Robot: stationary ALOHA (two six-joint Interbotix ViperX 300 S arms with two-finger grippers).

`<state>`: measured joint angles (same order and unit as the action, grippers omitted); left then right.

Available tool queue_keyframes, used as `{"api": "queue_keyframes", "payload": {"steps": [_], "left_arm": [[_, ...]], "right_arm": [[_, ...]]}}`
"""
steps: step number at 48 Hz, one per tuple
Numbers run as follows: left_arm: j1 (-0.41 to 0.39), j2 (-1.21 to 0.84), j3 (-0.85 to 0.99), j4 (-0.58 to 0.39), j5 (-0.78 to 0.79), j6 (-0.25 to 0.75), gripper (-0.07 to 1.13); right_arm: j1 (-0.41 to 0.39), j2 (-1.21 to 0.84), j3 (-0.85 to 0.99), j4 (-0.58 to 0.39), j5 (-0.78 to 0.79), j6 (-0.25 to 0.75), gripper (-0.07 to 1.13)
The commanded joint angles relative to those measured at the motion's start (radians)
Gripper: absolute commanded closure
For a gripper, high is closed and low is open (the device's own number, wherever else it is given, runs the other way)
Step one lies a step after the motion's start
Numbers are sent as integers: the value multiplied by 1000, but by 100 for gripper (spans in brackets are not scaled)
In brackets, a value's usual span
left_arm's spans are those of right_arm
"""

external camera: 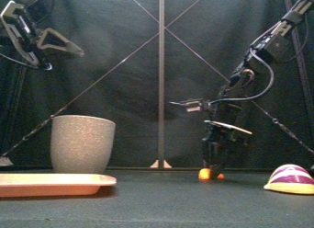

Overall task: Pick the tangerine then place it on the pink plate
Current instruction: Place tangerine on the pink plate

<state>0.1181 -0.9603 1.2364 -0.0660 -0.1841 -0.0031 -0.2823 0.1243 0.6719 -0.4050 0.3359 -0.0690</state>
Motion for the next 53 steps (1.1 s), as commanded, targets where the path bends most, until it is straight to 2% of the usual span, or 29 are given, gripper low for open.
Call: {"api": "queue_keyframes", "payload": {"steps": [1,18,24,41,53], "left_arm": [[-2,-3,-23,-3,-8,-2,102],[-2,-9,-21,-3,-6,-2,102],[-2,-9,-23,-3,-6,0,102],[5,-9,-23,-3,-12,2,102],[18,-9,-20,-2,-17,6,102]], "right_arm": [[-6,0,-9,6,0,2,37],[15,-51,-60,8,6,11,37],[75,-75,-101,15,9,17,37],[330,8,-336,86,2,17,37],[390,187,-512,109,-54,21,37]]}}
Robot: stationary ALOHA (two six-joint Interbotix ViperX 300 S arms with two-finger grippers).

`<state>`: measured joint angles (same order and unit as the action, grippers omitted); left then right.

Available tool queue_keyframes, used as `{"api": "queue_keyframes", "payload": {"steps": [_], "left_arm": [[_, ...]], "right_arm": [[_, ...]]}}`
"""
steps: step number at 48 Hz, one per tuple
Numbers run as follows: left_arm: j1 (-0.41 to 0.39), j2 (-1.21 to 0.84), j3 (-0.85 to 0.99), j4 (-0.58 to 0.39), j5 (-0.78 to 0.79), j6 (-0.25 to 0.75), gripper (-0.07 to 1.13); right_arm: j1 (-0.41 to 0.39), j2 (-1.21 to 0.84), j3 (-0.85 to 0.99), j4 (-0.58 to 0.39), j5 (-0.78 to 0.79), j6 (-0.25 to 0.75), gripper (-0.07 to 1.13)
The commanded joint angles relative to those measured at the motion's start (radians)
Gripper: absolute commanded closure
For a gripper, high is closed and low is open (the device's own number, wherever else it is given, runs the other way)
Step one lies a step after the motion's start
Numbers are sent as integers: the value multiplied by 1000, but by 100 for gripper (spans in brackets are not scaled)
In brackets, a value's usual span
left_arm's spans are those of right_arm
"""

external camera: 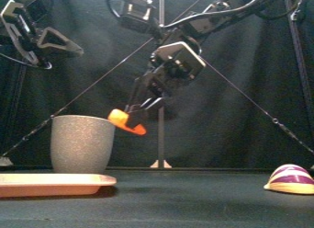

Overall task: Pick the tangerine then place it on the pink plate
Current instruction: Place tangerine on the pink plate

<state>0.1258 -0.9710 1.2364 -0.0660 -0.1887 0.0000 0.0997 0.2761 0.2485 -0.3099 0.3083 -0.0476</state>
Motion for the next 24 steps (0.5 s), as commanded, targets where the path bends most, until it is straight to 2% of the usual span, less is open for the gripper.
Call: {"api": "queue_keyframes", "payload": {"steps": [1,15,24], "left_arm": [[14,2,-20,-2,-12,3,102],[51,2,6,-3,-12,3,102],[51,2,6,-3,-12,3,102]], "right_arm": [[9,51,-106,17,-32,0,37],[11,227,-339,46,-60,2,37],[14,278,-402,118,-57,-3,37]]}}
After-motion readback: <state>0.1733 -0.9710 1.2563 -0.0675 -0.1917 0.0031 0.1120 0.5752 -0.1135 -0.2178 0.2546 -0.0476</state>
